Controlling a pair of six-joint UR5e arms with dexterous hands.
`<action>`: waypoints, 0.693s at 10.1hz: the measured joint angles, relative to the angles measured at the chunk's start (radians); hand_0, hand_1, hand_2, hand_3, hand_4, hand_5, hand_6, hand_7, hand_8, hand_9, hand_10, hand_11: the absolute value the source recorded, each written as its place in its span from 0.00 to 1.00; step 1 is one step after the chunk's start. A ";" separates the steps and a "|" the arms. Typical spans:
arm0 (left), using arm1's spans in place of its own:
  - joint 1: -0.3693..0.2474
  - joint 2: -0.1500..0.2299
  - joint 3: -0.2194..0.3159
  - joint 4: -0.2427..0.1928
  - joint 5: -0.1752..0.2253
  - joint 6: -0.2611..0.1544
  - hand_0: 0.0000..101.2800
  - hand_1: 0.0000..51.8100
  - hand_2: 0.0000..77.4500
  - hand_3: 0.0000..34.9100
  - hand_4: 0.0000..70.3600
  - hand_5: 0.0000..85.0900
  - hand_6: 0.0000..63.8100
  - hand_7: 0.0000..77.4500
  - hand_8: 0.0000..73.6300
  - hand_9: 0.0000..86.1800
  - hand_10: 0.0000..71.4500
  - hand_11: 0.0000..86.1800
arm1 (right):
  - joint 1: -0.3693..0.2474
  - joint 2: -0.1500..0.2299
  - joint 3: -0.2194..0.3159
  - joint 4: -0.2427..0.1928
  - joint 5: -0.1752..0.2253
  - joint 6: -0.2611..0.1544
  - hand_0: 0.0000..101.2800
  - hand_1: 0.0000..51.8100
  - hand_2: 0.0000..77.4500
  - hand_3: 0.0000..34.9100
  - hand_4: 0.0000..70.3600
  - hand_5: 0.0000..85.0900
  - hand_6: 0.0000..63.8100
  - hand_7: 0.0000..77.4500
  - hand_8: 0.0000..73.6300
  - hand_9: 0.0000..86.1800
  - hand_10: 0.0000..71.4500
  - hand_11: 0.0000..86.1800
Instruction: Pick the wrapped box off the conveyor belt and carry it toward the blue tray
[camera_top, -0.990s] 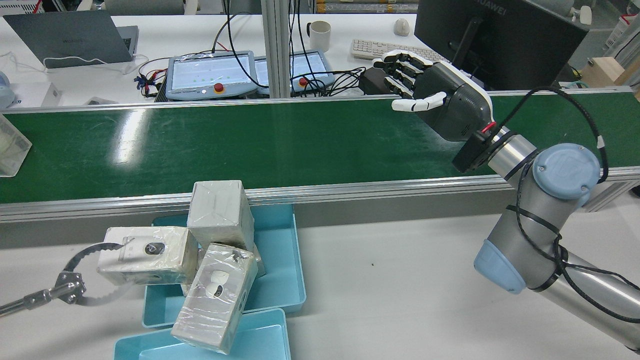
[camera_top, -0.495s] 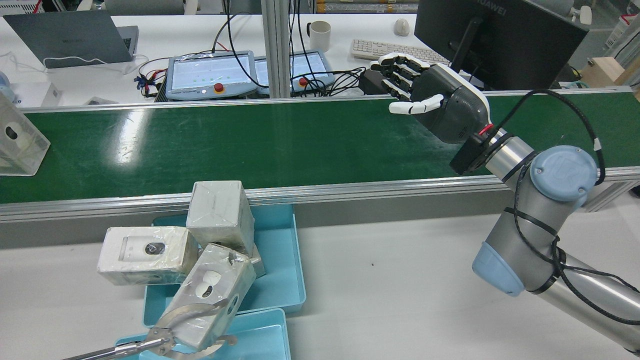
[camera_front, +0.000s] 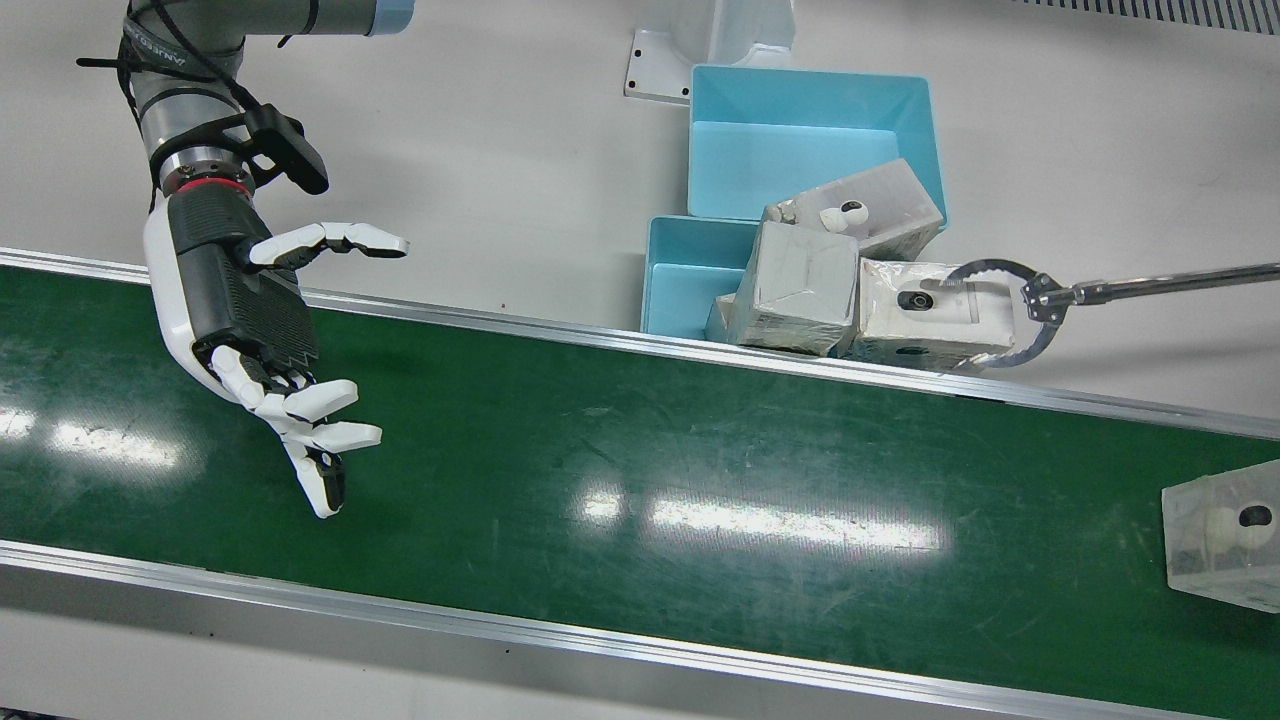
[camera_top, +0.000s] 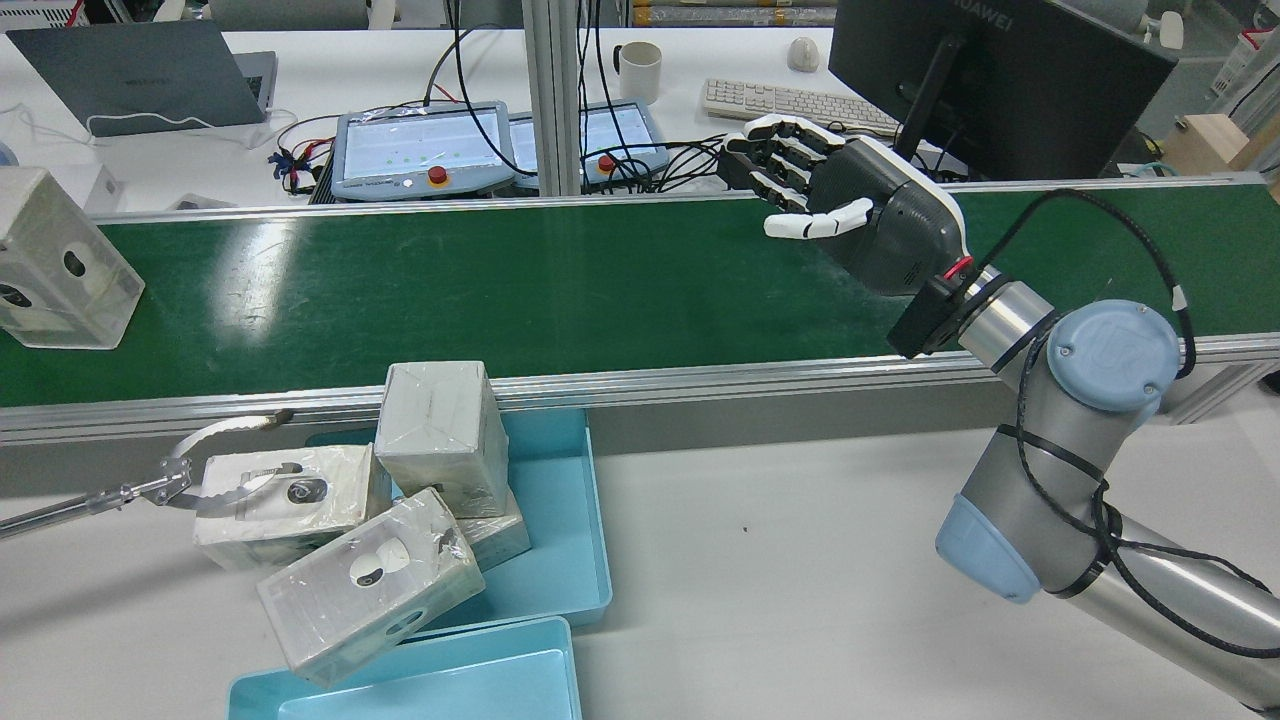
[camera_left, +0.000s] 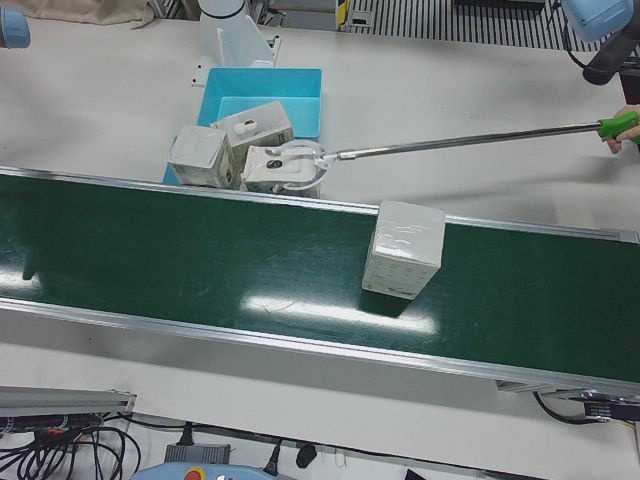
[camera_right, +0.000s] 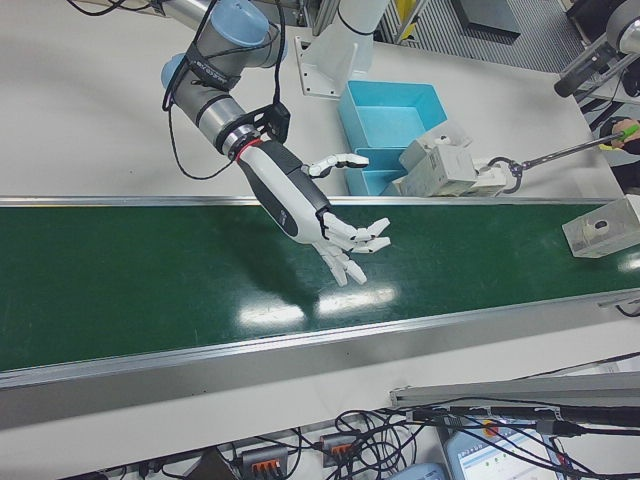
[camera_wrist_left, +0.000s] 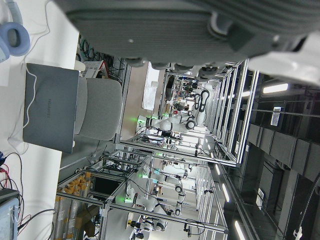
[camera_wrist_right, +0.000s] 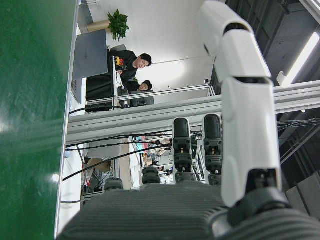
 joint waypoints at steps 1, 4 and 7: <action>0.000 0.000 0.000 0.000 0.000 0.000 0.00 0.00 0.01 0.00 0.00 0.01 0.00 0.00 0.00 0.00 0.01 0.00 | 0.000 0.000 0.000 0.000 0.001 0.000 0.50 0.36 0.28 0.41 0.20 0.40 0.10 0.34 0.01 0.08 0.00 0.02; 0.000 0.000 0.000 0.000 0.000 0.000 0.00 0.00 0.01 0.00 0.00 0.01 0.00 0.01 0.00 0.00 0.01 0.00 | 0.000 0.001 0.000 0.000 0.001 0.001 0.50 0.36 0.29 0.41 0.20 0.42 0.10 0.34 0.01 0.08 0.00 0.02; 0.000 0.000 0.000 0.000 0.000 0.000 0.00 0.00 0.01 0.00 0.00 0.01 0.00 0.00 0.00 0.00 0.01 0.00 | 0.000 0.002 0.001 0.000 0.001 0.002 0.50 0.36 0.29 0.41 0.20 0.42 0.10 0.34 0.01 0.08 0.00 0.02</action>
